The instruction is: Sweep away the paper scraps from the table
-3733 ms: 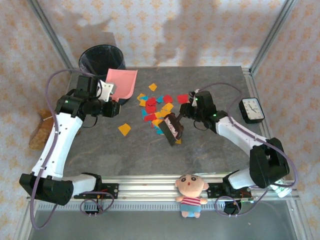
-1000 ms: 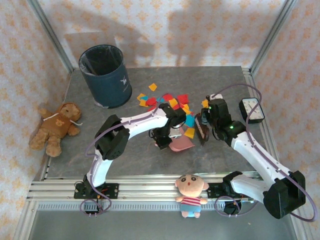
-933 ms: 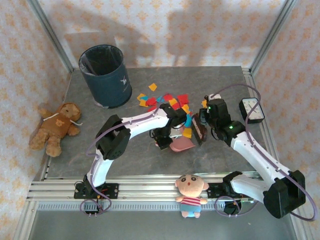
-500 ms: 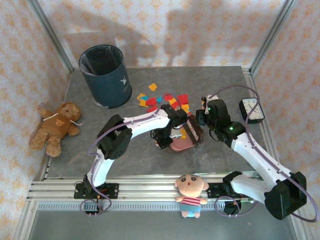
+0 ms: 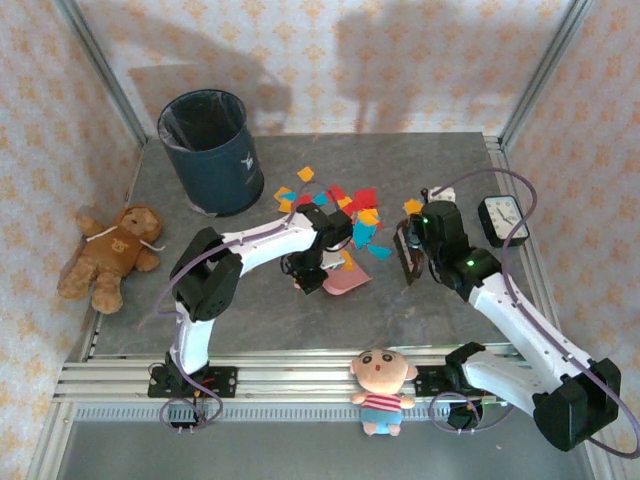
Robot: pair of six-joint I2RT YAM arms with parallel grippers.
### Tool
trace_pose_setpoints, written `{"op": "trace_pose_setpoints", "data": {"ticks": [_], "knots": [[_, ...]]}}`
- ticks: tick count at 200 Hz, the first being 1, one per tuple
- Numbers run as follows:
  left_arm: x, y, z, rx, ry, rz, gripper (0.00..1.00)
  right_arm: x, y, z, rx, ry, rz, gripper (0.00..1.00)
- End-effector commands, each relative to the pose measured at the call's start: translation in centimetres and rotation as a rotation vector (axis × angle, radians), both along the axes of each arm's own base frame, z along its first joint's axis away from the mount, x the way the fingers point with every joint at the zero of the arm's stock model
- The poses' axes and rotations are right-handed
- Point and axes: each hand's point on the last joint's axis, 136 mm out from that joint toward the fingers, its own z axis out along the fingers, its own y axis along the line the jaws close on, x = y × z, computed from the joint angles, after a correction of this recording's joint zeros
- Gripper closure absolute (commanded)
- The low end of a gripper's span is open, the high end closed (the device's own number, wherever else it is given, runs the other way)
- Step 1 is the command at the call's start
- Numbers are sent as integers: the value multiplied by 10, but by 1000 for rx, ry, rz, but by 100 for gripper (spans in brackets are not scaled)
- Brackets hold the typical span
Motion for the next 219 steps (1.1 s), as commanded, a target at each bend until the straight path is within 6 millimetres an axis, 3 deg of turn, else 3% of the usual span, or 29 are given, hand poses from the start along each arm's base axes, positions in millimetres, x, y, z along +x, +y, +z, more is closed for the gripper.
{"op": "trace_pose_setpoints", "data": {"ticks": [1,40,85,140,219], "knots": [[2,12,8,7,-29,3,100,14,-19,21,-75,-103,-115,100],[6,24,4,24,-16,29,100,35,-15,11,-148,-79,-120,100],[11,17,-1,14,-2,25,100,49,19,-14,-91,-3,13,100],[17,5,-5,-4,22,10,100,42,54,-33,-11,80,164,100],[18,-10,-8,-17,37,-8,100,22,96,-32,99,130,351,100]]}}
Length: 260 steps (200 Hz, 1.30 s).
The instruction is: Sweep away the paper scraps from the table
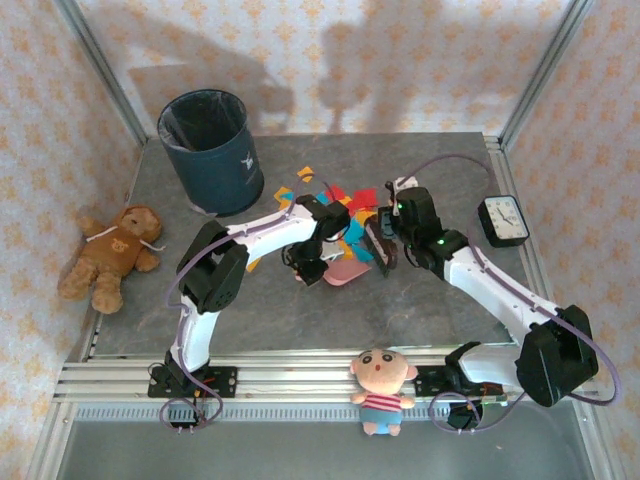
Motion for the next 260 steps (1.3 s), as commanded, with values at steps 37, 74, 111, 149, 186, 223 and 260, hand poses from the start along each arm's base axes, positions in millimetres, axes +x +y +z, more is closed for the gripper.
{"op": "trace_pose_setpoints", "data": {"ticks": [37,74,111,149,186,223,260], "knots": [[-3,-4,0,11,7,-18,100,-23,21,4,53,85,124,100],[0,7,1,8,-9,18,100,-25,6,27,29,13,79,100],[-1,22,2,32,-13,24,100,-22,-12,44,17,-72,-7,100],[5,29,4,33,-33,43,100,-10,-30,57,16,-158,-139,100],[11,28,3,41,-30,20,100,11,-43,64,-33,-222,-248,100],[17,25,4,46,-35,5,100,36,-43,62,-112,-255,-292,100],[19,21,1,41,-21,-8,100,54,-29,50,-138,-238,-257,100]]}}
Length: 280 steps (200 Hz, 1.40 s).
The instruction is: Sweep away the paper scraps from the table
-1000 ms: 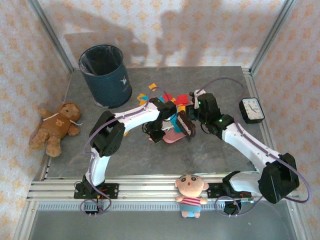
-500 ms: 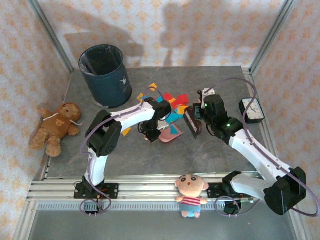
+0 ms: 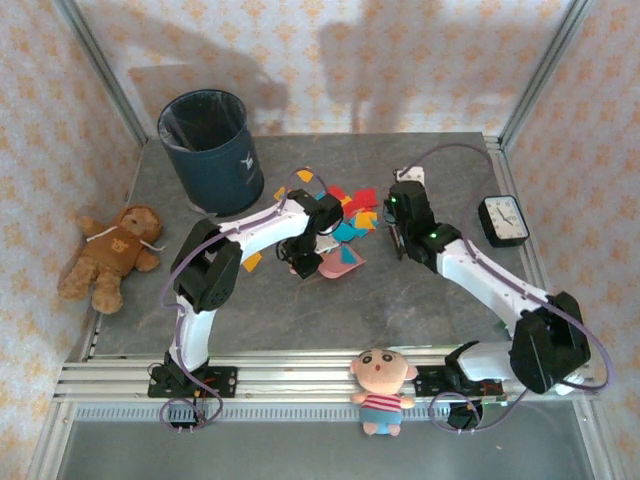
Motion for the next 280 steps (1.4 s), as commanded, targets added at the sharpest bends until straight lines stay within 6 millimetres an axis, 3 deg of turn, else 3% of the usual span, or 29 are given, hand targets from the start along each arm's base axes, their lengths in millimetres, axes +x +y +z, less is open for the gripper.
{"op": "trace_pose_setpoints", "data": {"ticks": [1,57,124,165,198,242,248,280], "knots": [[2,6,-3,41,23,-24,100,20,5,34,9,-113,-17,100],[6,0,-6,28,27,-30,100,20,41,8,34,-6,172,100],[13,-8,-6,20,35,-44,100,-21,57,-17,55,144,351,100],[5,-12,-5,-6,74,-47,100,-45,64,-24,71,200,440,100],[-3,-11,-4,-14,91,-53,100,-57,61,-21,81,217,448,100],[-19,-2,-9,5,133,-39,100,-58,40,-9,51,175,355,100],[-23,-2,-8,0,144,-40,100,-60,36,2,58,140,342,100],[-40,-1,-6,-18,180,-46,100,-58,23,16,72,73,267,100]]}}
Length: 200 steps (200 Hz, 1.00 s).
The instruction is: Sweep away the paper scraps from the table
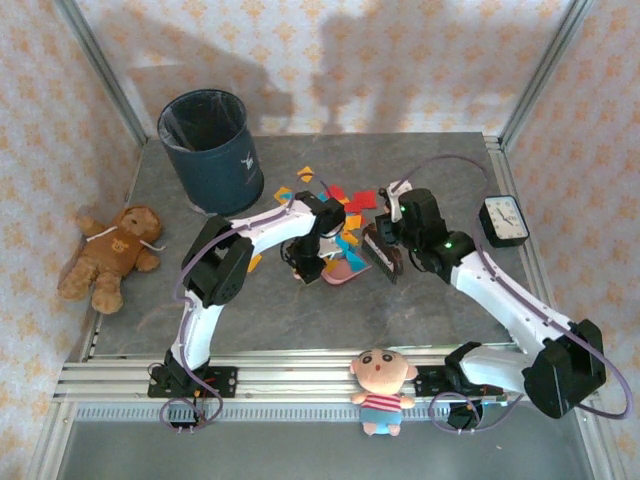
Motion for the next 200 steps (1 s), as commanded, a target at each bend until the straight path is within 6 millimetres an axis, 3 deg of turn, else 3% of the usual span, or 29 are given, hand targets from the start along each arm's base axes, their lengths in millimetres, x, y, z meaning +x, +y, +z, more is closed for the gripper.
{"op": "trace_pose_setpoints", "data": {"ticks": [1,46,91,110,141,200], "knots": [[-28,8,10,6,71,-26,100,2,-15,17,15,-68,-89,100],[-24,15,10,21,12,11,100,15,-14,32,64,-151,-128,100],[-26,14,8,9,17,4,100,25,19,50,180,-146,-28,100],[-26,13,8,3,18,1,100,26,37,43,229,-94,35,100],[-24,13,9,0,6,6,100,24,52,29,256,-11,85,100],[-15,15,14,-3,-34,24,100,2,50,1,207,117,129,100]]}}
